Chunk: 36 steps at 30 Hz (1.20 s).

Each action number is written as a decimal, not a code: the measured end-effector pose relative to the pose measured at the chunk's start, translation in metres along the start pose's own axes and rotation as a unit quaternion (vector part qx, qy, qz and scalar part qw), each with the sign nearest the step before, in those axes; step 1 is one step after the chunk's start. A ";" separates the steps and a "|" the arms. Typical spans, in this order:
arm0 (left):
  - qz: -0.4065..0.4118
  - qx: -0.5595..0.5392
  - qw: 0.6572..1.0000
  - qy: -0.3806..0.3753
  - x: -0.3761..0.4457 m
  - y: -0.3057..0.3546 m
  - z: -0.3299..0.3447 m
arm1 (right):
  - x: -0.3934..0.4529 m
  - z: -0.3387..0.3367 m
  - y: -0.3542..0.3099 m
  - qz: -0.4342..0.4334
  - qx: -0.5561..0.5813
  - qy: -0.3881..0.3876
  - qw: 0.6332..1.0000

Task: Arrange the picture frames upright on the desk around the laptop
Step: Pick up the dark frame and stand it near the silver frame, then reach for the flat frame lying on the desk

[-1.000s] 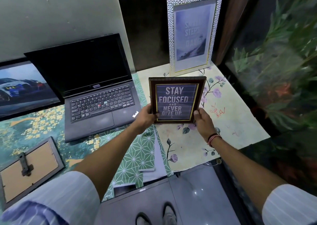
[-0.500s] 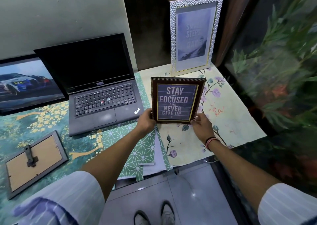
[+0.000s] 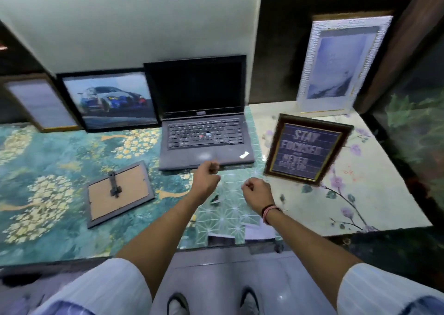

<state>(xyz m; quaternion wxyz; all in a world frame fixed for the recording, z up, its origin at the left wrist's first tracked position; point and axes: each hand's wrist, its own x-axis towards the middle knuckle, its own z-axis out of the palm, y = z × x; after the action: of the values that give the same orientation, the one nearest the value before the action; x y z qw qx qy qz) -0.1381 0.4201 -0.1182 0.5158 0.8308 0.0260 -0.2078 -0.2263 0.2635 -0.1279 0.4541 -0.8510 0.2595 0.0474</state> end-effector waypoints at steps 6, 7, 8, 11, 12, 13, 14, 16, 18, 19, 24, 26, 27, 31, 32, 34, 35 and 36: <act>-0.050 -0.019 0.993 0.104 -0.018 -0.080 -0.140 | -0.015 0.120 -0.091 -0.069 -0.004 -0.082 0.994; -0.061 -0.019 0.990 0.126 -0.021 -0.088 -0.157 | -0.017 0.133 -0.102 -0.074 -0.008 -0.091 0.993; -0.071 -0.019 0.986 0.147 -0.023 -0.103 -0.179 | -0.021 0.154 -0.114 -0.076 -0.012 -0.105 0.991; -0.095 0.015 0.974 0.206 -0.024 -0.127 -0.232 | -0.026 0.206 -0.141 -0.056 -0.038 -0.117 0.991; -0.099 0.022 0.971 0.219 -0.023 -0.132 -0.244 | -0.028 0.219 -0.149 -0.049 -0.056 -0.110 0.991; -0.106 0.027 0.969 0.221 -0.022 -0.136 -0.257 | -0.029 0.232 -0.158 -0.044 -0.076 -0.105 0.991; -0.109 0.027 0.970 0.214 -0.021 -0.136 -0.261 | -0.029 0.239 -0.163 -0.035 -0.094 -0.097 0.990; -0.109 -0.002 0.979 0.172 -0.013 -0.143 -0.272 | -0.025 0.256 -0.172 -0.033 -0.129 -0.082 0.988; -0.103 -0.068 0.984 0.129 -0.008 -0.147 -0.275 | -0.020 0.267 -0.175 -0.020 -0.159 -0.088 0.983; -0.105 -0.115 0.980 0.125 -0.004 -0.153 -0.276 | -0.015 0.274 -0.173 -0.011 -0.169 -0.086 0.982; -0.118 -0.253 0.956 0.094 -0.005 -0.162 -0.287 | -0.010 0.282 -0.170 0.020 -0.192 -0.068 0.979; -0.115 -0.209 0.968 0.084 -0.002 -0.172 -0.298 | -0.012 0.281 -0.173 0.020 -0.192 -0.059 0.979; -0.117 -0.157 0.975 0.103 -0.003 -0.174 -0.302 | -0.013 0.281 -0.173 0.021 -0.189 -0.057 0.980; -0.172 0.084 0.960 0.205 -0.006 -0.181 -0.313 | -0.020 0.288 -0.176 0.034 -0.187 -0.028 0.981; -0.185 0.079 0.960 0.193 -0.009 -0.177 -0.313 | -0.022 0.289 -0.177 0.045 -0.183 -0.026 0.982; -0.197 0.031 0.964 0.176 -0.010 -0.174 -0.314 | -0.028 0.291 -0.182 0.077 -0.137 -0.031 0.987; -0.202 0.004 0.962 0.183 -0.009 -0.171 -0.316 | -0.030 0.288 -0.188 0.089 -0.097 -0.025 0.991; -0.213 -0.024 0.958 0.191 -0.007 -0.170 -0.321 | -0.030 0.283 -0.191 0.093 -0.058 -0.015 0.994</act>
<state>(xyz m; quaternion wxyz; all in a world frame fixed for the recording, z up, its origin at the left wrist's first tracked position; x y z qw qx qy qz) -0.0857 0.7791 -0.1369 0.4644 0.8177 0.3054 -0.1499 -0.1159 0.5879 -0.1405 0.4016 -0.8473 0.3273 0.1167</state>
